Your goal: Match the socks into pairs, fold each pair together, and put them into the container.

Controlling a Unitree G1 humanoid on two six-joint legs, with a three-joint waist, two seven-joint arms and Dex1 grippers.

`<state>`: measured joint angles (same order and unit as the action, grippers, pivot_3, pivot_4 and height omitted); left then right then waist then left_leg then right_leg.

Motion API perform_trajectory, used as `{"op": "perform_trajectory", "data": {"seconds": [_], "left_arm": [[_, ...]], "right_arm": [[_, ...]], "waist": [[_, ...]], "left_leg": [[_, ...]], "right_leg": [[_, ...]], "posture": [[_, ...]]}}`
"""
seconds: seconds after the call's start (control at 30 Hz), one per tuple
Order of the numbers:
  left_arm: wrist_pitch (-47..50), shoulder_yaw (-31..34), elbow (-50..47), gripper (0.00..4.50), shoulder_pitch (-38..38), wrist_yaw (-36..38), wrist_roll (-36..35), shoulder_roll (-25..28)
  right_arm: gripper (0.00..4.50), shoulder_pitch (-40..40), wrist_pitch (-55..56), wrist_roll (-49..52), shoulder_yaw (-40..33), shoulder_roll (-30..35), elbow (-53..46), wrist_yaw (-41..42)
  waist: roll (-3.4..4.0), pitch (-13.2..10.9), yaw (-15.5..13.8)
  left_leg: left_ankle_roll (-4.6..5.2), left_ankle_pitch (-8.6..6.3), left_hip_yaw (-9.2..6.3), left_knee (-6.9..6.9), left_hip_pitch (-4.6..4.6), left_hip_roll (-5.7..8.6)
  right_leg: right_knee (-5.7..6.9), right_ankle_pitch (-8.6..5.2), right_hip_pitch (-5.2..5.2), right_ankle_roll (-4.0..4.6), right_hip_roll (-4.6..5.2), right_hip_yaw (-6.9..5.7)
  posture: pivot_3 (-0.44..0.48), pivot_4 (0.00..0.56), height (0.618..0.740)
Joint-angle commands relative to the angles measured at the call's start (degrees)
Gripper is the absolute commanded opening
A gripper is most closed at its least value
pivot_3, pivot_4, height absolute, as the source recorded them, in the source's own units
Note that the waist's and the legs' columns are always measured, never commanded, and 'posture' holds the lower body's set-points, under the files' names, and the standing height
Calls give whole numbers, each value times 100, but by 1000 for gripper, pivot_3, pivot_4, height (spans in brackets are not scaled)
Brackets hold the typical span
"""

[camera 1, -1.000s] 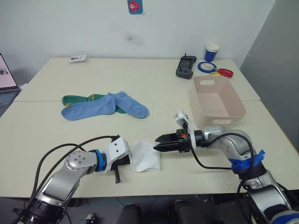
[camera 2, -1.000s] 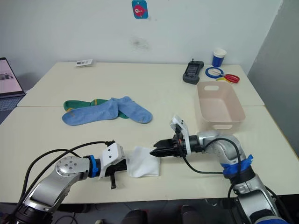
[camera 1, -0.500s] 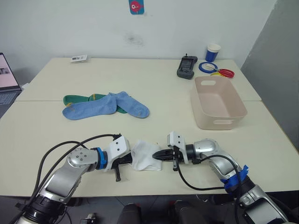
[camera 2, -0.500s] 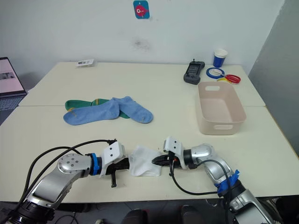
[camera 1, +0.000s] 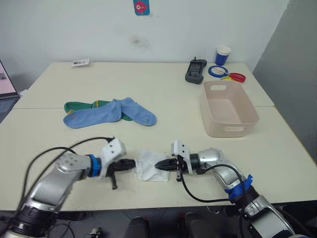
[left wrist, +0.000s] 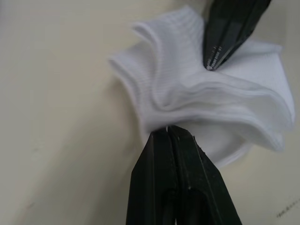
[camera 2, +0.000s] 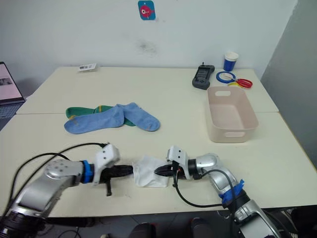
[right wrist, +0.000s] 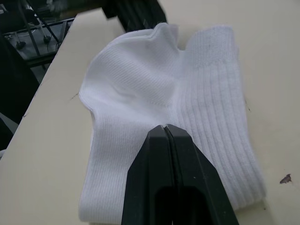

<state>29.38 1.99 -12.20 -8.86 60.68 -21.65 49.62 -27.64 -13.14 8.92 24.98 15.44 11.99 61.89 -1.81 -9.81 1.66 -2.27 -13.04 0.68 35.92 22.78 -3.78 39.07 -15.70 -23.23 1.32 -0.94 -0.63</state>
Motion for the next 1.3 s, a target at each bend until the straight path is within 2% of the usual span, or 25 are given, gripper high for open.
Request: {"op": "perform_trajectory", "data": {"seconds": [0.03,0.23,0.37,0.47,0.67,0.73,0.87,0.93,1.0,1.03,1.17,1.3], "left_arm": [[312,231,-379,0,-239,209,-573,15],[707,-24,-863,0,-557,30,-934,-287],[411,-649,-898,0,-363,-5,-419,-405],[-264,-1168,-341,0,-187,-216,458,-368],[-1038,-1299,477,0,-88,-237,1056,-340],[-1110,-1304,578,0,-58,-201,1055,-365],[-1157,-1335,605,0,0,-189,1051,-386],[-1141,-1332,571,0,38,-195,1026,-396],[-1133,-1332,528,0,90,-206,1018,-399],[-1133,-1331,510,0,110,-212,1020,-399],[-1098,-1308,445,0,214,-204,990,-391],[-1093,-1289,406,0,251,-237,1000,-406]], "right_arm": [[31,-9,-10,-103,49,48,28,71],[31,-62,22,-172,19,20,85,115],[31,-92,-18,-175,8,-11,66,109],[31,-65,-105,-153,-14,12,-64,95],[31,72,-369,-71,-37,212,-510,173],[31,105,-794,75,-124,290,-825,151],[31,66,-2332,578,-552,435,-1604,-157],[391,5,-3401,1039,-923,545,-2041,-339],[932,-34,-4295,1391,-1196,668,-2406,-534],[1267,-39,-4554,1492,-1263,701,-2515,-621],[2653,-231,-6801,1937,-2093,394,-2671,-1462],[4113,-418,-7713,2022,-2436,-80,-2543,-1993]], "waist": [[0,0,-1],[-2,-1,-1],[-2,-1,7],[-1,-1,3],[0,1,-15],[0,1,-14],[1,1,-6],[1,1,-6],[1,1,-5],[1,1,-2],[2,3,12],[2,3,22]], "left_leg": [[0,0,2,0,1,3],[0,0,7,3,3,7],[0,0,6,3,2,6],[0,0,4,3,0,6],[0,0,6,2,1,6],[0,0,8,3,1,6],[0,0,6,2,-2,3],[0,0,5,2,-2,3],[0,0,7,2,-1,4],[0,0,7,2,-1,4],[0,0,5,-1,-4,2],[0,0,7,-2,-4,2]], "right_leg": [[-1,0,0,0,1,2],[-2,1,1,-2,1,7],[-1,1,1,-2,1,9],[0,1,1,-1,1,9],[-1,1,0,0,3,8],[-1,1,0,0,4,9],[4,1,1,0,4,9],[4,1,1,0,4,8],[4,1,1,0,6,9],[2,1,1,0,7,9],[4,1,2,0,7,9],[4,1,1,0,6,11]], "posture": [[0,150,740],[0,150,740],[0,150,740],[0,150,740],[0,150,740],[0,150,740],[0,150,740],[0,150,740],[0,150,740],[0,150,740],[0,150,740],[0,150,740]]}}
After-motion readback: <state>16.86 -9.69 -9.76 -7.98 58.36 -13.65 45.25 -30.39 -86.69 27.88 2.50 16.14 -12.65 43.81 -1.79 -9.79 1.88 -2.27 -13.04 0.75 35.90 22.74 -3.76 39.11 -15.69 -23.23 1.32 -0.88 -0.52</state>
